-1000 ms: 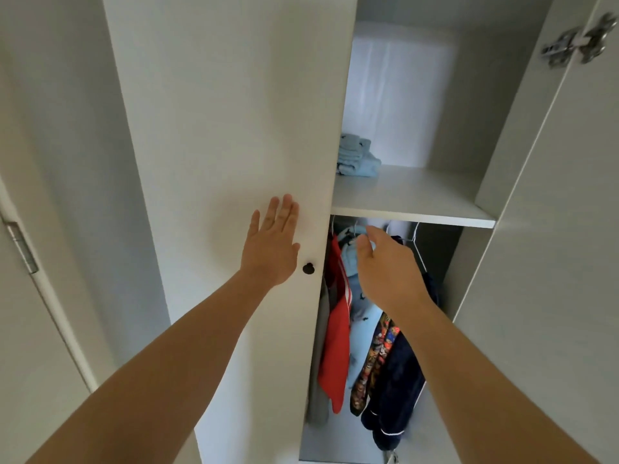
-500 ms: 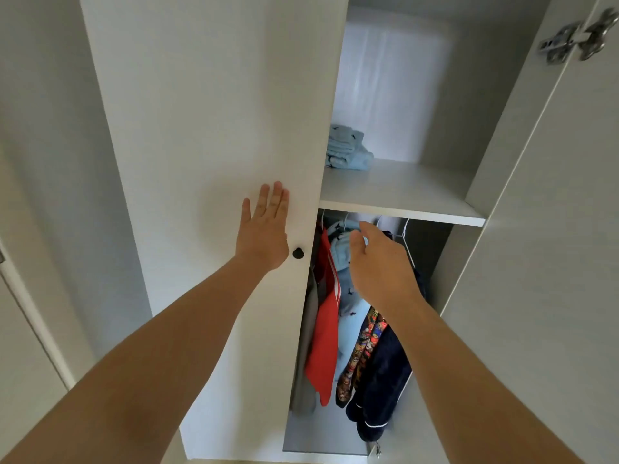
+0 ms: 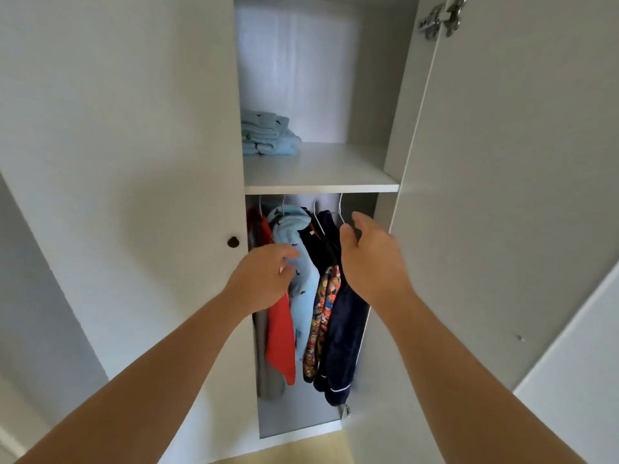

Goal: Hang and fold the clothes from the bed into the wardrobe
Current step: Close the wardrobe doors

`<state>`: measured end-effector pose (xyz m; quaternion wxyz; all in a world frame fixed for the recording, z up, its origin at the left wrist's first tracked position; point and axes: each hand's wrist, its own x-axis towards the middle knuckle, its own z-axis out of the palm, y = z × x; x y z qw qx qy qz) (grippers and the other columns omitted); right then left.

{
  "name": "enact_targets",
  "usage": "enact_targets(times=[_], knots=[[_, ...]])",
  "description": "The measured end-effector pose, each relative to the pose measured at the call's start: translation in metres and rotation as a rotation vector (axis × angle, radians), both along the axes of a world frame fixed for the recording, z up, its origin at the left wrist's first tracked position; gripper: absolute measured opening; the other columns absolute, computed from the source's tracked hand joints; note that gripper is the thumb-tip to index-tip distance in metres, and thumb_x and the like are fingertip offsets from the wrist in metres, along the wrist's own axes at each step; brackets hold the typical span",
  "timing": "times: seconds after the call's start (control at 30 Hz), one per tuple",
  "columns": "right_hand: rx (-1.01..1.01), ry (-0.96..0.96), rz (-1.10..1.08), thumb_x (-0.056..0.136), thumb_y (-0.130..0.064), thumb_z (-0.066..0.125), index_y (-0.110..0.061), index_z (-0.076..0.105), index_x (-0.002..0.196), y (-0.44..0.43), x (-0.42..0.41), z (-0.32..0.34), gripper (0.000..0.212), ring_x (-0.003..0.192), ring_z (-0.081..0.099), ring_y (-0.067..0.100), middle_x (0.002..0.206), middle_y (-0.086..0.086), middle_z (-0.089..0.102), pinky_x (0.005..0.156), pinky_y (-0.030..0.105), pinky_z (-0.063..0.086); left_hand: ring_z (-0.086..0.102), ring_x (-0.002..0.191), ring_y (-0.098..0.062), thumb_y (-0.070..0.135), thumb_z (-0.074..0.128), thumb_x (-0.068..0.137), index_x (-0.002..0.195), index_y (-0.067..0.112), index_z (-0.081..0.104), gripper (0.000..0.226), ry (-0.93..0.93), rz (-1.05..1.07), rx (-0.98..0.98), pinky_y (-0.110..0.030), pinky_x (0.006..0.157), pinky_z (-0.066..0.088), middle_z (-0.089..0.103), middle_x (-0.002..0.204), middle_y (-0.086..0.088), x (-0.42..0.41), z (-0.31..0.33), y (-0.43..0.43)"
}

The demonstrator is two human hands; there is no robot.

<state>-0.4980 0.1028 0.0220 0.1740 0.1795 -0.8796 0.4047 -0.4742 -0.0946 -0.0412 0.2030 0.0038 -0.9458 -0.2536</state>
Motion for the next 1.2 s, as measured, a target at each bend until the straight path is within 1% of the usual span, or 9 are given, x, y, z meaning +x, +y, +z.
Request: enact_targets(times=[0.07, 0.2, 0.37, 0.5, 0.67, 0.8, 0.9, 1.0, 1.2], knots=[[-0.043, 0.008, -0.074, 0.106, -0.035, 0.046, -0.018, 0.051, 0.144, 0.026, 0.005, -0.002, 0.042, 0.119, 0.06, 0.027, 0.133, 0.006, 0.064, 0.084, 0.024, 0.036, 0.068, 0.092, -0.003, 0.022, 0.058, 0.097, 0.116, 0.026, 0.071, 0.024, -0.014, -0.112, 0.124, -0.025, 0.087, 0.054, 0.074, 0.102, 0.011, 0.006, -0.002, 0.034], [-0.133, 0.088, -0.211, 0.104, -0.03, 0.051, -0.018, 0.052, 0.14, 0.079, 0.02, -0.003, 0.038, 0.122, 0.055, 0.022, 0.136, 0.005, 0.056, 0.091, 0.022, 0.038, 0.067, 0.082, 0.006, 0.022, 0.064, 0.097, 0.102, 0.029, 0.072, 0.012, 0.041, -0.252, 0.25, -0.006, 0.072, 0.045, 0.069, 0.082, 0.026, 0.007, 0.006, 0.09], [-0.184, 0.374, -0.602, 0.091, -0.019, 0.065, -0.01, 0.053, 0.132, 0.137, 0.041, -0.001, 0.043, 0.118, 0.047, 0.031, 0.129, 0.014, 0.049, 0.097, 0.036, 0.036, 0.07, 0.081, -0.002, 0.019, 0.065, 0.095, 0.097, 0.025, 0.074, 0.011, 0.099, -0.366, 0.326, -0.016, 0.076, 0.052, 0.073, 0.09, 0.018, 0.003, 0.015, 0.142], [-0.322, 0.304, -0.766, 0.083, -0.015, 0.067, -0.007, 0.038, 0.145, 0.17, 0.043, 0.007, 0.069, 0.129, 0.038, 0.035, 0.143, 0.014, 0.036, 0.102, 0.043, 0.029, 0.07, 0.082, -0.007, 0.022, 0.065, 0.094, 0.097, 0.026, 0.073, 0.01, 0.1, -0.401, 0.327, -0.034, 0.083, 0.057, 0.073, 0.093, 0.015, 0.004, 0.016, 0.167], [-0.387, 0.036, -0.538, 0.099, -0.029, 0.054, -0.011, 0.009, 0.16, 0.197, 0.036, 0.01, 0.079, 0.151, 0.026, 0.022, 0.166, 0.005, 0.024, 0.122, 0.042, 0.026, 0.07, 0.084, -0.006, 0.024, 0.064, 0.093, 0.097, 0.031, 0.072, 0.011, 0.113, -0.413, 0.348, -0.038, 0.085, 0.058, 0.071, 0.097, 0.017, 0.014, 0.024, 0.182], [-0.419, 0.084, -0.552, 0.103, -0.04, 0.034, -0.014, 0.049, 0.116, 0.2, 0.041, 0.006, 0.033, 0.105, 0.054, 0.021, 0.115, 0.001, 0.057, 0.095, 0.036, 0.042, 0.071, 0.086, -0.011, 0.015, 0.065, 0.096, 0.1, 0.024, 0.072, 0.012, 0.188, -0.397, 0.436, -0.036, 0.083, 0.059, 0.072, 0.095, 0.014, 0.023, 0.034, 0.182], [-0.458, 0.158, -0.481, 0.106, -0.043, 0.032, -0.021, 0.06, 0.108, 0.194, 0.053, 0.0, 0.035, 0.087, 0.06, 0.007, 0.095, -0.009, 0.065, 0.08, 0.026, 0.048, 0.072, 0.083, -0.01, 0.013, 0.064, 0.097, 0.098, 0.027, 0.07, 0.015, 0.282, -0.381, 0.469, -0.026, 0.078, 0.058, 0.072, 0.09, 0.012, 0.029, 0.04, 0.176], [-0.483, 0.18, -0.326, 0.105, -0.042, 0.038, -0.014, 0.062, 0.083, 0.18, 0.058, 0.0, 0.044, 0.071, 0.06, 0.016, 0.076, 0.003, 0.065, 0.062, 0.022, 0.047, 0.072, 0.081, -0.008, 0.014, 0.062, 0.098, 0.099, 0.024, 0.068, 0.012, 0.364, -0.32, 0.506, -0.023, 0.075, 0.058, 0.073, 0.091, 0.011, 0.031, 0.044, 0.163], [-0.389, 0.032, 0.078, 0.103, -0.04, 0.051, -0.031, 0.077, 0.096, 0.126, 0.056, -0.005, 0.029, 0.077, 0.068, -0.005, 0.076, -0.028, 0.069, 0.069, 0.008, 0.049, 0.072, 0.079, -0.008, 0.023, 0.057, 0.103, 0.102, 0.024, 0.066, 0.01, 0.458, -0.168, 0.572, -0.033, 0.075, 0.058, 0.074, 0.092, 0.01, 0.039, 0.044, 0.119]])
